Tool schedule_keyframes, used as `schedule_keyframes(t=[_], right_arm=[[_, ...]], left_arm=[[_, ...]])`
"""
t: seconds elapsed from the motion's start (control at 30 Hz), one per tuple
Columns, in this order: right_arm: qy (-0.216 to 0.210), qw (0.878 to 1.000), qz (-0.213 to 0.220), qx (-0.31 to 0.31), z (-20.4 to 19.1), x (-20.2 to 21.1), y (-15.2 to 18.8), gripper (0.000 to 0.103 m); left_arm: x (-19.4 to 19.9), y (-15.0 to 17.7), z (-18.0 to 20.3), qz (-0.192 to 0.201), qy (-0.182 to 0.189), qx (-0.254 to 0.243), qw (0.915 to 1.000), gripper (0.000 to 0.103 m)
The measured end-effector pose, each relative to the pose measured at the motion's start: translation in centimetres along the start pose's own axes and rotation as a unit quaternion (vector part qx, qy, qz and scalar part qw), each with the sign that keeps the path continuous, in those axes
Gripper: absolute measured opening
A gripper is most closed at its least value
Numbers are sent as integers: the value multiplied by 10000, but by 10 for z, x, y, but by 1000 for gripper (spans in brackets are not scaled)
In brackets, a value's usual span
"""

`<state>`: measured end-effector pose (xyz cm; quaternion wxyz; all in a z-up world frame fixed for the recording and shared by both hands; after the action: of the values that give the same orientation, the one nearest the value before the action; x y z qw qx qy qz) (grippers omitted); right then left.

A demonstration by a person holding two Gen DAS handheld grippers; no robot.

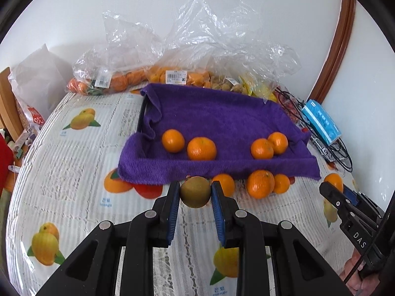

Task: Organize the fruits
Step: 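Carry the orange and the brown fruit with both grippers over the purple towel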

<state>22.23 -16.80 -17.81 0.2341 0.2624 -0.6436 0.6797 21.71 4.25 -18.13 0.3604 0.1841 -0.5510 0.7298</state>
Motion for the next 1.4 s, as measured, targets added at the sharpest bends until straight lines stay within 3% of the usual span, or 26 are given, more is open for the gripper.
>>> schedule_keyframes(t=[0.57, 0.93, 1.13, 1.4], right_arm=[[-25, 9992, 402, -28, -14, -26, -71, 34], [-130, 9984, 539, 70, -25, -50, -109, 34], [-230, 9989, 417, -3, -29, -71, -101, 34], [-54, 9998, 203, 30, -21, -96, -88, 34]], left_arm=[[-21, -61, -6, 287, 112, 141, 9994, 25], [-43, -93, -14, 406, -147, -20, 9991, 25], [-62, -84, -27, 296, -199, 0, 9994, 25], [-79, -69, -42, 90, -213, 173, 9996, 25]])
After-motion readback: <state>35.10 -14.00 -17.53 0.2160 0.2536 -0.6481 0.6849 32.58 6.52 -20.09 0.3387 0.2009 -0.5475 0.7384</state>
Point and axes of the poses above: each gripper's, at about its wrist camera, not at the fingertips, and x roughly against the way its jaws point, z to its right, y to its underside, the point moved 9 cm from there along -x, roughly the way its jaws point, and after that the axes turned 12 degrees about y, right-handed, at the moved point
